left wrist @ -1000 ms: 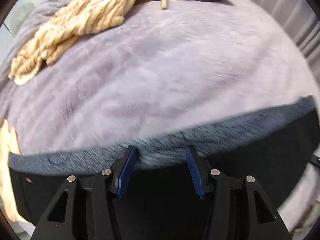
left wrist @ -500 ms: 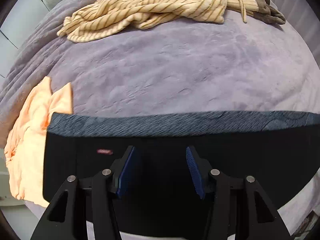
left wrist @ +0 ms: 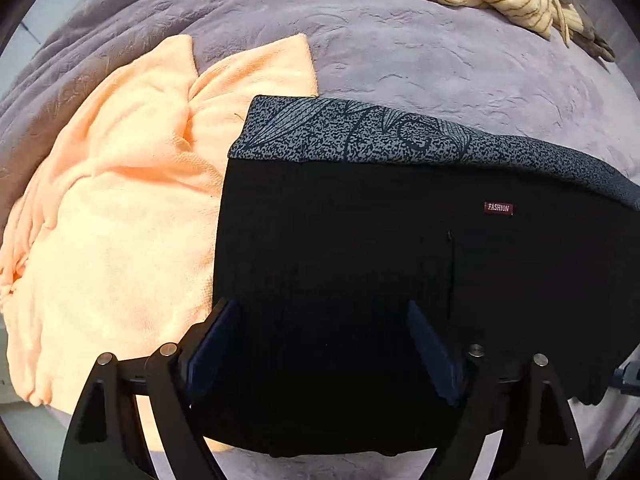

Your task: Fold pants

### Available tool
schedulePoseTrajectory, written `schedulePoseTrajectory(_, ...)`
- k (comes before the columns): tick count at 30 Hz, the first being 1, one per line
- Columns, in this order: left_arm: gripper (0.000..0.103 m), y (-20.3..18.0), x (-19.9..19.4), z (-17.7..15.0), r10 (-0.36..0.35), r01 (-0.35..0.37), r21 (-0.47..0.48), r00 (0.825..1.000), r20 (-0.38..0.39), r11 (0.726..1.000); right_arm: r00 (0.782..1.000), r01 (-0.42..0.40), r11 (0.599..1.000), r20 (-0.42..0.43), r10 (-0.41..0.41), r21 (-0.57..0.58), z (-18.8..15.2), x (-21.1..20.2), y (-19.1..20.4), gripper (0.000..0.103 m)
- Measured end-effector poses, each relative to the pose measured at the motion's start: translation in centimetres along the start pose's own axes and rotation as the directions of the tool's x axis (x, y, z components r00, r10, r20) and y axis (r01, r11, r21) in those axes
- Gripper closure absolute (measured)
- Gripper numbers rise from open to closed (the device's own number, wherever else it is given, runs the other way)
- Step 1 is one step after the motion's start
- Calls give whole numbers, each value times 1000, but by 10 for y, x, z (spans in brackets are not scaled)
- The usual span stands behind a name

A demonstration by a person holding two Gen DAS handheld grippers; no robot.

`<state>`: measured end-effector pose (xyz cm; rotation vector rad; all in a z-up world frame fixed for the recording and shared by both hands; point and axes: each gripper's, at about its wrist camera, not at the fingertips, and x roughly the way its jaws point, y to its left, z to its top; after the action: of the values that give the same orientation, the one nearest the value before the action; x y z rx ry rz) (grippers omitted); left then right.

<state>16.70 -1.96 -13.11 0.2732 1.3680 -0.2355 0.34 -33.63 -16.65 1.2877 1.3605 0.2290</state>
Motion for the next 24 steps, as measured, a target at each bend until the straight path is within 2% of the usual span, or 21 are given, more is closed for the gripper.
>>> schedulePoseTrajectory(3,16,0,2,-2,-10,10,27,1000,18,1000,998,-28,999,64,25,37,-3,4,-4,63)
schedulePoseTrajectory(8,14,2,2,-2,-17,17,30,1000,13,999,994,-89,983,71,78,162,-8,-5,-20,66)
schedulePoseTrajectory(9,14,2,3,-1,-17,17,31,1000,13,999,993,-103,982,82,91,159,-12,-10,-19,65)
schedulePoseTrajectory(12,10,3,8,0,-1,1,25,1000,15,1000,993,-45,993,116,33,105,-21,-14,-11,63)
schedulePoseTrajectory(22,5,5,21,11,5,-5,26,1000,-10,1000,987,-127,969,126,101,214,-14,1,-31,63)
schedulePoseTrajectory(24,5,6,23,14,10,-10,29,1000,-12,1000,986,-121,972,139,95,200,-19,-1,-28,63)
